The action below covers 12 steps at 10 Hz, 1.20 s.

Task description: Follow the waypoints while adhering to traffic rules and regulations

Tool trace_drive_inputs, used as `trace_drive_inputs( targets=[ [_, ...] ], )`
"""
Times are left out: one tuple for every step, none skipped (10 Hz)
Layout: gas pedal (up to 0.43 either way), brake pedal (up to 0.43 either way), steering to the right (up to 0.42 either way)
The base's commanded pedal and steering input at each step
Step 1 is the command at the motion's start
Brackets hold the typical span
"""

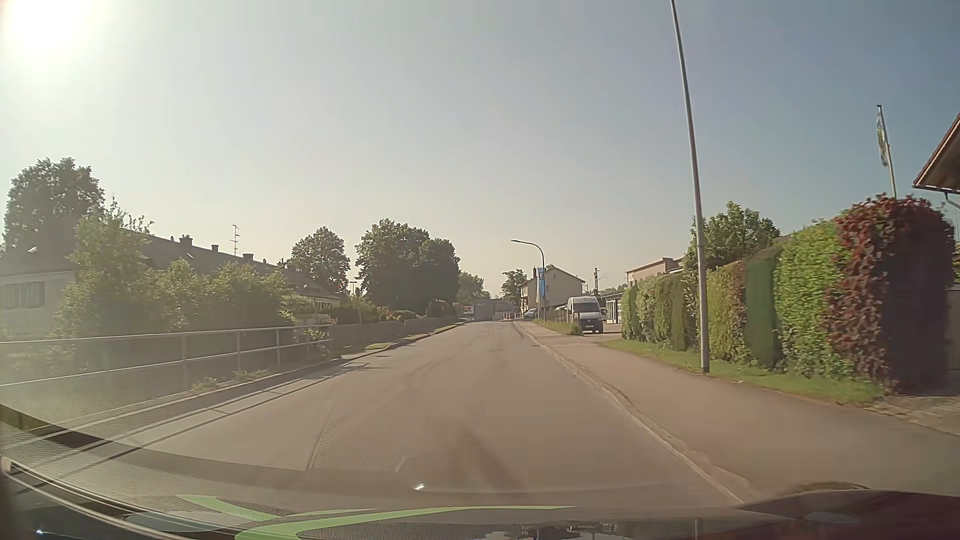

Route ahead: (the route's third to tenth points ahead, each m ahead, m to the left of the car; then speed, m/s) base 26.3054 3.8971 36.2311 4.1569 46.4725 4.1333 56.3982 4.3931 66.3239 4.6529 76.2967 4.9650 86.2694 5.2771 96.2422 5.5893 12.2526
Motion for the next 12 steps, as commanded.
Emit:
trace_drive_inputs(
  targets=[
    [0.087,0.0,-0.001],
    [0.087,0.0,-0.001],
    [0.087,0.0,-0.001],
    [0.087,0.0,-0.001],
    [0.087,0.0,-0.001],
    [0.087,0.0,-0.001],
    [0.087,0.0,-0.001],
    [0.087,0.0,-0.001],
    [0.087,0.0,0.0],
    [0.087,0.0,-0.001],
    [0.087,0.0,-0.001],
    [0.087,0.0,0.0]
  ],
)
